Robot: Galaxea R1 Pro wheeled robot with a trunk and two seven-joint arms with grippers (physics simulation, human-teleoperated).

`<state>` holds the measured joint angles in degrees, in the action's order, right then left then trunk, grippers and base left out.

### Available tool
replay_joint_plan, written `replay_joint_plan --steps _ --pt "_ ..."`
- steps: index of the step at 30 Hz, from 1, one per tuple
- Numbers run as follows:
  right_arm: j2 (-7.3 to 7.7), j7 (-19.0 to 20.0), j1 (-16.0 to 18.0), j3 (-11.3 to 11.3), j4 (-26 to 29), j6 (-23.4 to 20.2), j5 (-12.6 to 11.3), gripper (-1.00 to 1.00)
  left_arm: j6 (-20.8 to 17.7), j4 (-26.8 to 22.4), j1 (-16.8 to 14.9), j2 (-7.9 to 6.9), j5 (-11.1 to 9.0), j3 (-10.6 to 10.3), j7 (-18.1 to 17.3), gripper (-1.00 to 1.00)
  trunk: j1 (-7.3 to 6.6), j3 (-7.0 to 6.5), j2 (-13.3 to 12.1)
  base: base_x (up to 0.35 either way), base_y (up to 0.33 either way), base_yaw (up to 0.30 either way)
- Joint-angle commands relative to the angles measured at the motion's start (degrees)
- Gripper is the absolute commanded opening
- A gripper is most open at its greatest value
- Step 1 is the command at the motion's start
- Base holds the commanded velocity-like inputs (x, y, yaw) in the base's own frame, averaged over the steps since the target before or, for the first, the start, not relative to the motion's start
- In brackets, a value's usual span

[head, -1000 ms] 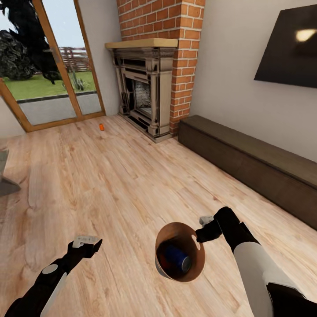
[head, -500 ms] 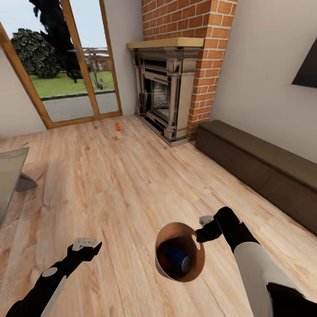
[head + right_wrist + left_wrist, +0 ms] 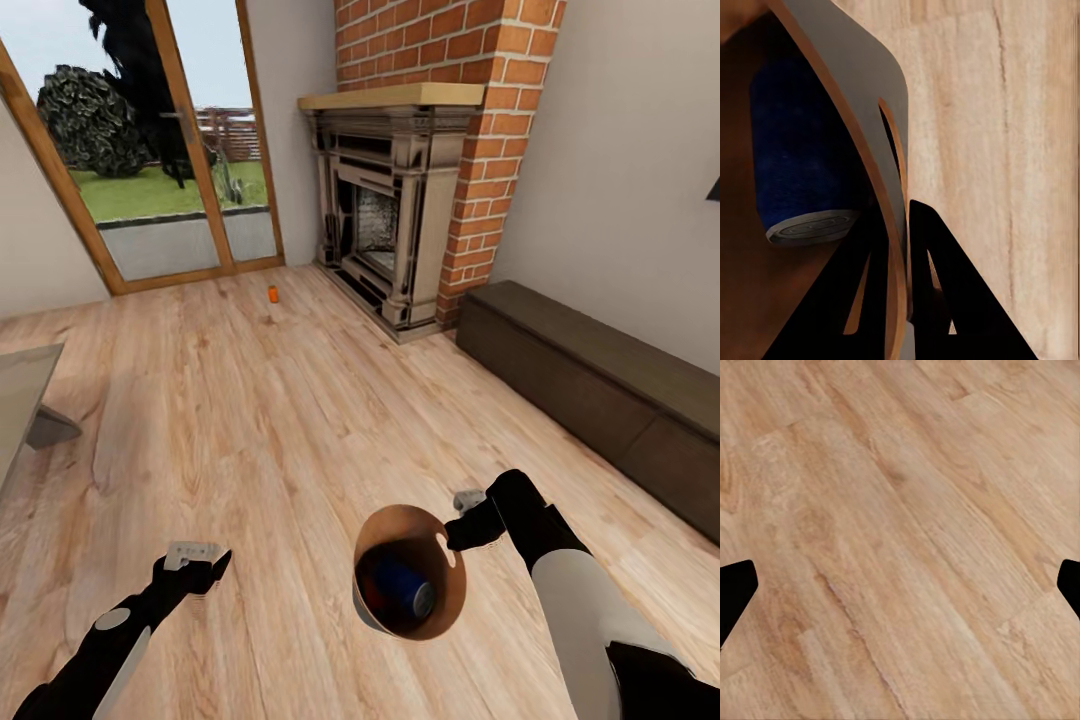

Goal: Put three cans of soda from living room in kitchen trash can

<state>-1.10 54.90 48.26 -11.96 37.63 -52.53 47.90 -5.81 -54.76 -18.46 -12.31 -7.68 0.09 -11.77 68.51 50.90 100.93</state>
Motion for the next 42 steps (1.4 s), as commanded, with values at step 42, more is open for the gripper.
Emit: replay_joint_plan --steps 42 --pt "1.89 0.5 -4.3 2.6 0.1 19.2 3.7 -1.00 0.0 0.4 0.0 0.00 0.2 0.0 0.0 1.00 0.00 -0.01 0.0 0.325 0.037 0.000"
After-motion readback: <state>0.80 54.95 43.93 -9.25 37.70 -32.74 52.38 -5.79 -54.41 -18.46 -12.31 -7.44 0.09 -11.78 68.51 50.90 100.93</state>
